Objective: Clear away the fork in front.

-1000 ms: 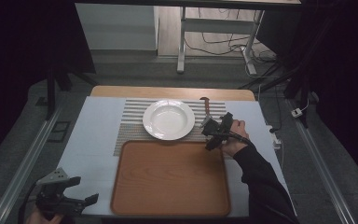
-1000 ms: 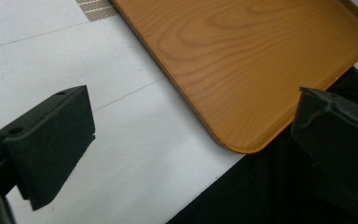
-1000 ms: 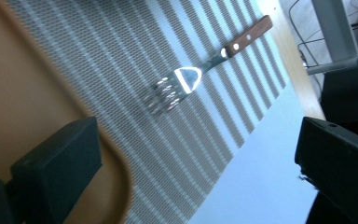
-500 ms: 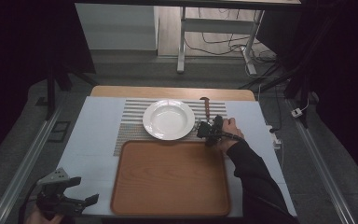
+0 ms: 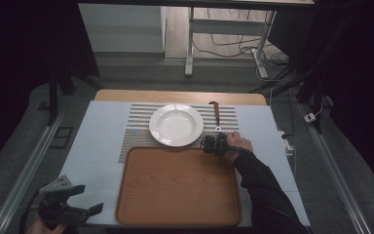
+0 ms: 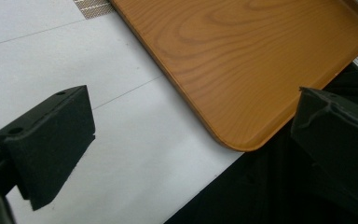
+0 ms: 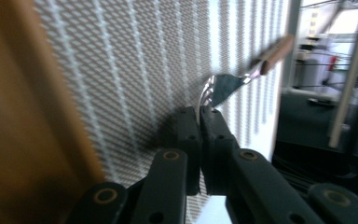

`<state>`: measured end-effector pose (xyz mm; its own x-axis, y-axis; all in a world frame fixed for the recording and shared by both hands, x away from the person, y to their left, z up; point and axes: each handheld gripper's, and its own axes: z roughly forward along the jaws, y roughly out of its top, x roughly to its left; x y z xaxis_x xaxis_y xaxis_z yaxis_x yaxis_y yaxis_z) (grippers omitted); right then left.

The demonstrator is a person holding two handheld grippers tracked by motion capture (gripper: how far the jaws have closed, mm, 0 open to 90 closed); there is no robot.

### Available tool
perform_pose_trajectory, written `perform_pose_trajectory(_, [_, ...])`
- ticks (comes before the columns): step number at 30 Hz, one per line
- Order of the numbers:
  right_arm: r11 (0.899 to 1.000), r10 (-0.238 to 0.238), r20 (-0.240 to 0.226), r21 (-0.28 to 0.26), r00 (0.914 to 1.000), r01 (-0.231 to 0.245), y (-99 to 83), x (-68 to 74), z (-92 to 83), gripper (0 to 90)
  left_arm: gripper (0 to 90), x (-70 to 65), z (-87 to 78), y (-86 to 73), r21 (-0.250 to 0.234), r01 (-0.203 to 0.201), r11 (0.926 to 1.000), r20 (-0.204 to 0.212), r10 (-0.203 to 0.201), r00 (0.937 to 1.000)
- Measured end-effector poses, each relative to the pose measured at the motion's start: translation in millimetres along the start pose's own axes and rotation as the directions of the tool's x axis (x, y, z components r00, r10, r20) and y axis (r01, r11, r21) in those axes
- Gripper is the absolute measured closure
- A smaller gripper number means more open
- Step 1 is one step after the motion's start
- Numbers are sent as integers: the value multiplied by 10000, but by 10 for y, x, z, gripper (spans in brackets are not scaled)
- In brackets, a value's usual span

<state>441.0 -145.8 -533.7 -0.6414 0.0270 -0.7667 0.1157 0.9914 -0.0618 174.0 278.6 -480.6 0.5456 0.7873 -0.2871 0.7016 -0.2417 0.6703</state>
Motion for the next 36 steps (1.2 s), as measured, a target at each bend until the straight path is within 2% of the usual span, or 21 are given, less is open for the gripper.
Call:
perform_pose_trajectory(1, [10000,35,150,11,9999,-36,-5,-2,4,887,0,0,0,0,-2,3,10000,3,-3,10000])
perform_pose_trajectory(2, [9999,42,626,153,9980,-51,-3,-5,-24,894,0,1,0,0,-3,0,10000,5,0,10000])
perform_pose_trajectory(3, [9996,246,602,-127,9979,-239,-15,-21,-25,895,0,1,0,0,-5,1,10000,5,-1,10000])
perform_pose_trajectory(4, [9995,328,542,14,9980,-330,-13,-51,-60,897,0,1,-1,0,-5,-3,10000,2,3,10000])
perform_pose_trajectory(5, [9988,475,388,-141,9981,-470,-22,-72,-75,897,0,0,-1,0,-11,-3,10000,0,3,10000])
perform_pose_trajectory(7, [9983,586,565,-66,9967,-583,-30,-87,-109,898,0,-1,-3,0,-22,-17,10000,-4,17,10000])
perform_pose_trajectory(8, [9974,660,557,-343,9963,-641,-45,-89,-101,898,0,-2,-4,-1,-30,-24,10000,-7,24,10000])
perform_pose_trajectory(9, [9978,652,522,-133,9965,-646,-49,-101,-136,898,0,-5,-6,-1,-44,-53,10000,-25,53,10000])
perform_pose_trajectory(10, [9974,691,209,-229,9974,-687,-64,-120,-151,898,0,-9,-8,-1,-65,-82,9999,-51,81,10000])
perform_pose_trajectory(11, [9973,719,510,-155,9961,-712,-74,-114,-179,898,0,-16,-9,-1,-70,-116,9999,-80,116,9999])
perform_pose_trajectory(13, [9969,760,502,-246,9958,-748,-102,-137,-227,899,0,-27,-9,0,-76,-198,9998,-143,196,9997])
perform_pose_trajectory(19, [9881,1384,279,-722,9900,-1361,-209,-193,-394,899,0,-35,-16,0,-140,-235,9996,-249,232,9994])
perform_pose_trajectory(20, [9825,1619,98,-944,9868,-1603,-223,-197,-414,899,0,-37,-17,0,-146,-241,9996,-265,237,9994])
perform_pose_trajectory(21, [9832,1603,95,-894,9870,-1589,-237,-212,-455,899,0,-38,-17,0,-166,-248,9996,-277,244,9993])
perform_pose_trajectory(22, [9791,1710,-175,-1085,9851,-1719,-252,-223,-481,899,0,-41,-19,0,-173,-248,9995,-282,243,9993])
perform_pose_trajectory(23, [9778,1811,46,-1081,9835,-1795,-258,-219,-522,899,0,-42,-19,0,-175,-259,9995,-313,254,9992])
perform_pose_trajectory(30, [9462,2664,-469,-1777,9627,-2704,-336,-253,-740,899,0,-54,-16,2,-141,-366,9992,-521,358,9980])
perform_pose_trajectory(33, [9276,3042,-737,-2042,9498,-3129,-395,-259,-827,899,0,-59,-12,3,-90,-440,9990,-607,433,9972])
perform_pose_trajectory(36, [9000,3499,-1118,-2354,9301,-3668,-472,-261,-921,899,0,-60,-8,3,-66,-477,9988,-608,472,9970])
